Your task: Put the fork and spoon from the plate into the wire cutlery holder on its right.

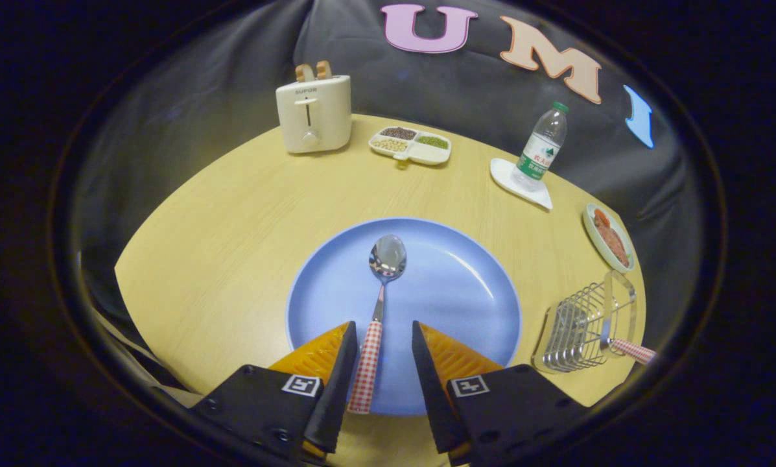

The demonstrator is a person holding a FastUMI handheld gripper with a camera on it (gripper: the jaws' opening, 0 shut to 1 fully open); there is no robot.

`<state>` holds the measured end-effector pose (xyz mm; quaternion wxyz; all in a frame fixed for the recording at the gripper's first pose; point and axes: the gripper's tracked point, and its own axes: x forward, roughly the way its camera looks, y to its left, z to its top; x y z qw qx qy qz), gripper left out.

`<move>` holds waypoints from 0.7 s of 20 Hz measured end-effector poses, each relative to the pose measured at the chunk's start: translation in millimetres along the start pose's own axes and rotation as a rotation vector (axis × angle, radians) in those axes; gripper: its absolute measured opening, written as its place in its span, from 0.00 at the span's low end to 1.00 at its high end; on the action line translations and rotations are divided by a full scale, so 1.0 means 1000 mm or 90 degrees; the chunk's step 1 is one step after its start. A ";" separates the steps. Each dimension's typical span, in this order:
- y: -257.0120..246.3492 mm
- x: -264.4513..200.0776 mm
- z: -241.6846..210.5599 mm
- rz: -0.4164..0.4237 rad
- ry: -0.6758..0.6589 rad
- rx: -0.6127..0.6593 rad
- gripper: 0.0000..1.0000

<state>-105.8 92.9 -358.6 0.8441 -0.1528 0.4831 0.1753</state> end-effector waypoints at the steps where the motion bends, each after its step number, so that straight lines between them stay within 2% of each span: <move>1: 0.004 0.002 -0.004 0.008 0.006 -0.003 0.60; 5: 0.003 0.003 -0.008 0.006 0.021 -0.010 0.30; 6: 0.003 0.002 -0.009 0.010 0.023 -0.009 0.31; 8: -0.006 -0.001 -0.008 -0.005 0.023 -0.013 0.22; 10: -0.003 -0.002 -0.014 0.018 0.046 0.003 0.13; 12: -0.009 -0.002 -0.012 0.010 0.059 0.010 0.13; 14: -0.012 -0.006 -0.014 0.016 0.075 0.012 0.09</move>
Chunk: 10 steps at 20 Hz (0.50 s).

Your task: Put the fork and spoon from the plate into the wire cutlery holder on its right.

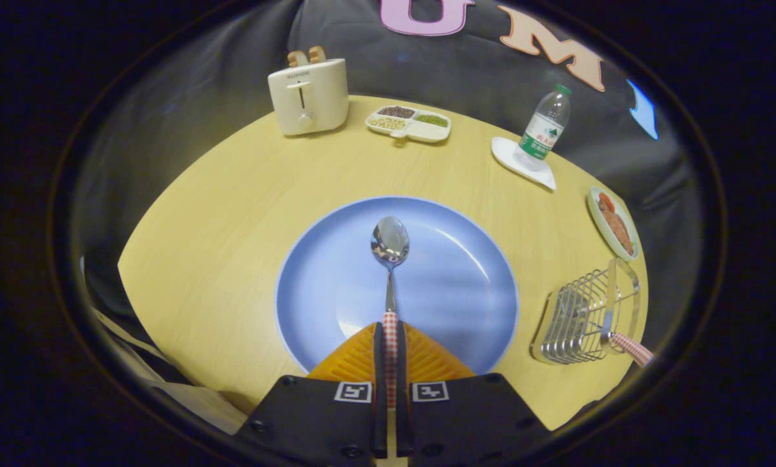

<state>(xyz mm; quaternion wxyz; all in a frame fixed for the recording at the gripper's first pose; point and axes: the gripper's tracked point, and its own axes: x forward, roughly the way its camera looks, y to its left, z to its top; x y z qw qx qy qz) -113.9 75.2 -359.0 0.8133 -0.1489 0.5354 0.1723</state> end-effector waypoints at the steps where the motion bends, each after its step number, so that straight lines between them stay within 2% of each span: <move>1: 0.000 -0.003 0.001 0.006 0.008 0.000 0.09; 10: -0.041 -0.049 0.026 0.017 0.038 -0.057 0.08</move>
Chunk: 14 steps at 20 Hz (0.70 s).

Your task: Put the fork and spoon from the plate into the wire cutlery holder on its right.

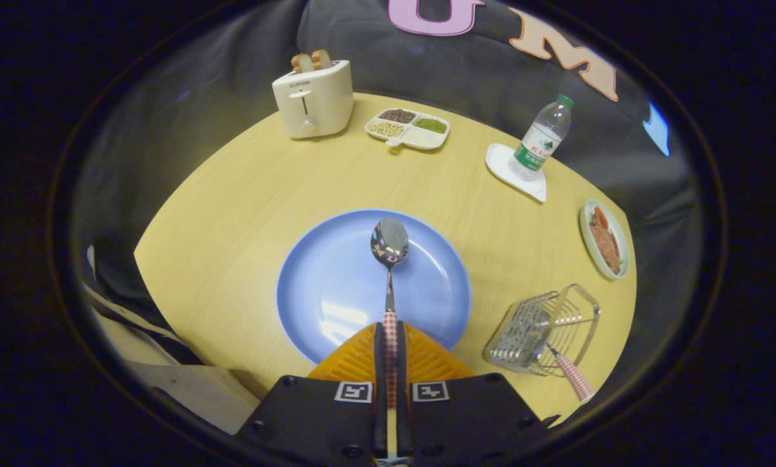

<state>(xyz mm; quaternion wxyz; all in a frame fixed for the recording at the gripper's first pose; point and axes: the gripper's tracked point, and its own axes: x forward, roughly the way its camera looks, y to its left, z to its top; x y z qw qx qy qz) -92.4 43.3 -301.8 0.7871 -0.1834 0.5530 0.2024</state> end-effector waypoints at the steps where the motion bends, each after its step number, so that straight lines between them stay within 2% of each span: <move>1: -0.005 -0.007 0.002 0.003 0.007 0.000 0.08; 4: -0.020 -0.028 0.011 0.020 0.021 0.001 0.09; 8: -0.059 -0.053 0.018 -0.012 0.041 -0.064 0.08; 14: -0.097 -0.080 0.005 -0.014 0.107 -0.104 0.09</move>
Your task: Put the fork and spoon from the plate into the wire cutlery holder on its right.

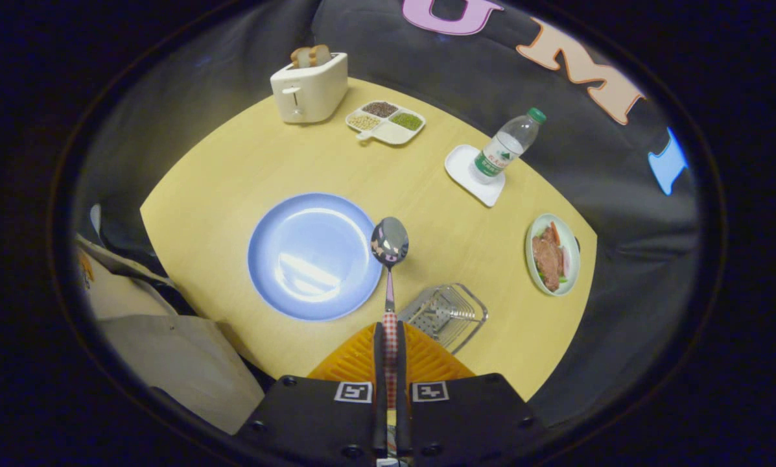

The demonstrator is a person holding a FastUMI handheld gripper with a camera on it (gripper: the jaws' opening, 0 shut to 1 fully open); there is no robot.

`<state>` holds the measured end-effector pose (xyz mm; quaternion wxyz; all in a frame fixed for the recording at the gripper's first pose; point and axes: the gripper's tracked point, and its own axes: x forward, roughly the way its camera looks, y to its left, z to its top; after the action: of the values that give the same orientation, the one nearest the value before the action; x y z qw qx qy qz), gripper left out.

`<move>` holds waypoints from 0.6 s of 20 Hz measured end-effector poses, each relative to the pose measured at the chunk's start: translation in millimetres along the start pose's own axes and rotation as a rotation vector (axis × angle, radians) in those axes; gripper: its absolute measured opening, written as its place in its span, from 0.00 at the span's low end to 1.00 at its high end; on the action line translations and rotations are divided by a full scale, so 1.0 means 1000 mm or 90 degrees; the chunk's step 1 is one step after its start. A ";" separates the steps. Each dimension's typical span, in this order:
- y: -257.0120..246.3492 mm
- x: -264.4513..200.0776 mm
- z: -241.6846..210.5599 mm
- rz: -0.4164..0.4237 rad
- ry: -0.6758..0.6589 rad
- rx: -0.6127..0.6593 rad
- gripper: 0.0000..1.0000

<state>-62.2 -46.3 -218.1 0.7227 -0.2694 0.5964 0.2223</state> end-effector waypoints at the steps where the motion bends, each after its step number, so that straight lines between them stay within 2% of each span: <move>1: -0.007 -0.003 -0.003 -0.003 0.011 -0.008 0.08; 9: -0.060 -0.011 -0.040 -0.040 0.095 -0.059 0.08; 12: -0.065 -0.010 -0.055 -0.035 0.122 -0.066 0.08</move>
<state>-63.1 -132.0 -208.0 0.6533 -0.3431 0.6426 0.2062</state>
